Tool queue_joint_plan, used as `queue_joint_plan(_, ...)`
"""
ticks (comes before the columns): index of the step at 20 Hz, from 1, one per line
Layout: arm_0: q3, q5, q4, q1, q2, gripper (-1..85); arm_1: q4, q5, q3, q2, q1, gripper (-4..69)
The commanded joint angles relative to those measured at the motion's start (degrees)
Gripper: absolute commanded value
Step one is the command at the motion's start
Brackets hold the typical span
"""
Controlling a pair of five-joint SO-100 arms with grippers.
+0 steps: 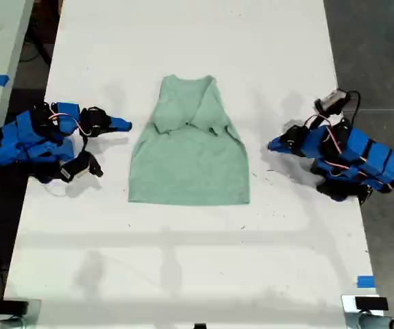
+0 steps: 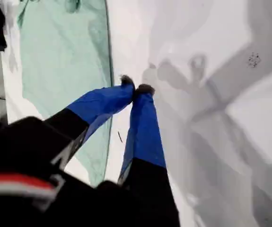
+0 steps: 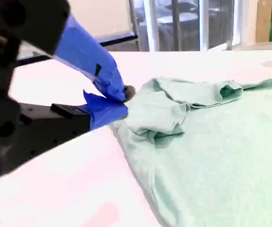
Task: Fold t shirt
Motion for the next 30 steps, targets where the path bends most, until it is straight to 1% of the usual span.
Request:
queue_joint_plan(1, 0.9, -2.8, -0.2, 1.9, 0.4, -0.1, 3.1, -9.8, 0.5, 0.7, -3.8, 0.5)
queue_joint_plan(4, 0.9, -2.7, -0.3, 1.9, 0.4, -0.1, 3.3, -9.3, 0.5, 0.7, -3.7, 0.5)
queue_joint_plan(7, 0.9, -2.7, -0.3, 1.9, 0.4, -0.1, 4.5, -6.6, -1.0, 0.7, -4.0, 0.5)
queue_joint_plan(9, 0.9, -2.7, -0.3, 1.8, 0.4, -0.1, 2.7, -8.3, -5.6, -0.3, -5.7, 0.5)
queue_joint_plan(10, 0.9, -2.7, -0.4, 1.8, 0.4, -0.1, 1.2, -8.3, -9.8, -4.7, -7.2, 0.5)
queue_joint_plan(11, 0.9, -2.7, -0.4, 1.8, 0.4, -0.1, -0.6, -7.6, -15.9, -16.0, -9.0, 0.5)
queue_joint_plan(12, 0.9, -2.7, -0.4, 1.7, 0.4, -0.1, -1.2, -7.3, -25.0, -32.3, -11.0, 0.5)
queue_joint_plan(14, 0.9, -2.8, -0.3, 1.7, 0.4, -0.1, 0.0, -6.7, -44.8, -59.8, -16.8, 0.5)
queue_joint_plan(15, 1.0, -2.8, -0.3, 1.7, 0.4, -0.1, 0.4, -5.8, -51.5, -68.5, -18.8, 1.7)
queue_joint_plan(16, 1.0, -2.9, -0.2, 1.7, 0.4, -0.1, -0.1, -4.8, -55.5, -74.4, -20.0, 11.7)
queue_joint_plan(17, 1.0, -2.9, -0.2, 1.8, 0.4, -0.1, -0.9, -3.7, -57.3, -78.5, -20.7, 18.9)
queue_joint_plan(18, 1.0, -2.9, -0.2, 1.8, 0.4, -0.1, -2.6, -3.4, -57.5, -81.0, -21.3, 21.8)
queue_joint_plan(20, 1.0, -2.9, -0.2, 1.8, 0.4, -0.1, -5.2, -3.3, -57.4, -84.8, -22.5, 22.6)
queue_joint_plan(24, 1.0, -3.0, -0.1, 1.8, 0.4, -0.1, -10.1, -2.4, -54.8, -90.9, -23.5, 20.7)
queue_joint_plan(25, 1.0, -3.1, -0.1, 1.8, 0.4, -0.1, -11.6, -2.0, -53.3, -92.5, -23.1, 17.1)
queue_joint_plan(26, 1.0, -3.1, -0.1, 1.8, 0.4, -0.1, -12.0, -1.2, -51.9, -94.1, -22.4, 0.8)
queue_joint_plan(27, 1.0, -3.1, -0.1, 1.8, 0.4, -0.1, -12.0, 0.1, -50.9, -94.6, -22.2, -1.3)
queue_joint_plan(28, 1.0, -3.1, -0.1, 1.8, 0.4, -0.1, -11.7, 0.6, -51.1, -93.7, -22.3, -1.3)
queue_joint_plan(30, 1.0, -3.1, -0.1, 1.8, 0.4, -0.1, -7.6, 0.8, -54.8, -91.8, -22.3, -1.3)
